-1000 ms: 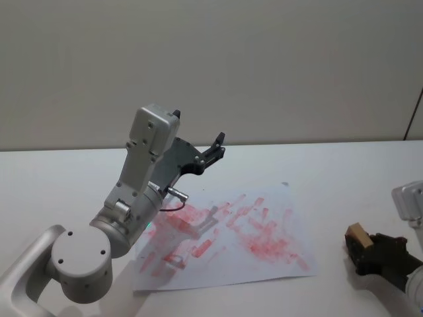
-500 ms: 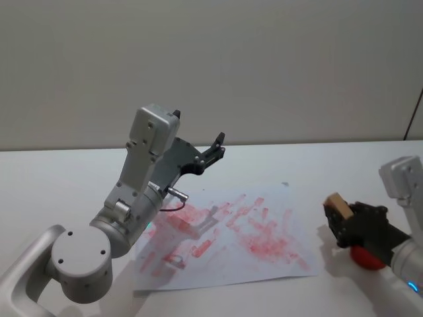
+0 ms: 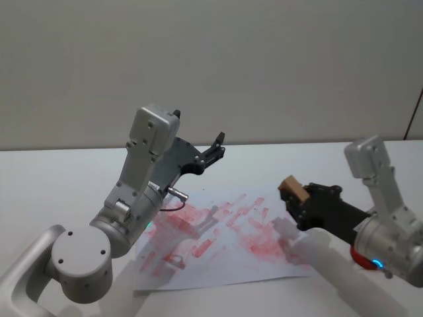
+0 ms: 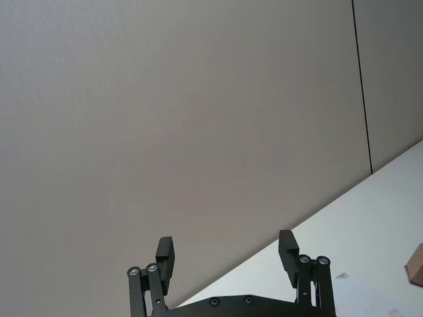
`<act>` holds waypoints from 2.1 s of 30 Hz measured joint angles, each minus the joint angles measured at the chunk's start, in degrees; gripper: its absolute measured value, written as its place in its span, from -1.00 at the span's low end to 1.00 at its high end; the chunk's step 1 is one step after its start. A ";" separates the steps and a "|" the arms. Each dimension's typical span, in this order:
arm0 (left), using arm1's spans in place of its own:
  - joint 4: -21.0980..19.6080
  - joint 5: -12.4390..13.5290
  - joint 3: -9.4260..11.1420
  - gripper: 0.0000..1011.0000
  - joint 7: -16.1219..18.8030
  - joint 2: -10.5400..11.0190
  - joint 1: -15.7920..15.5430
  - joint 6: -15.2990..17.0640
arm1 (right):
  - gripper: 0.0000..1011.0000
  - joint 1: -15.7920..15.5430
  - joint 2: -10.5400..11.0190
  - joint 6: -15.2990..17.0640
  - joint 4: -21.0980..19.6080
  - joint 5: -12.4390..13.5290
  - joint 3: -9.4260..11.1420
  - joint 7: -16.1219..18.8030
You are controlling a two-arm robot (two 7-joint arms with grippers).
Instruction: Use the one hand to pick up the stamp and affix it onto the A4 paper.
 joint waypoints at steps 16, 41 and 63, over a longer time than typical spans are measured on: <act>0.00 0.00 0.00 0.98 0.00 0.00 0.00 0.00 | -0.57 6.42 -4.79 4.93 9.70 -0.93 -2.94 7.43; 0.00 0.00 0.00 0.98 0.00 0.00 0.00 0.00 | -0.57 9.20 -6.48 10.70 15.84 -5.93 -5.57 10.13; 0.00 0.00 0.00 0.98 0.00 0.00 0.00 0.00 | -0.57 6.10 -4.20 1.51 7.64 -1.48 -3.89 2.01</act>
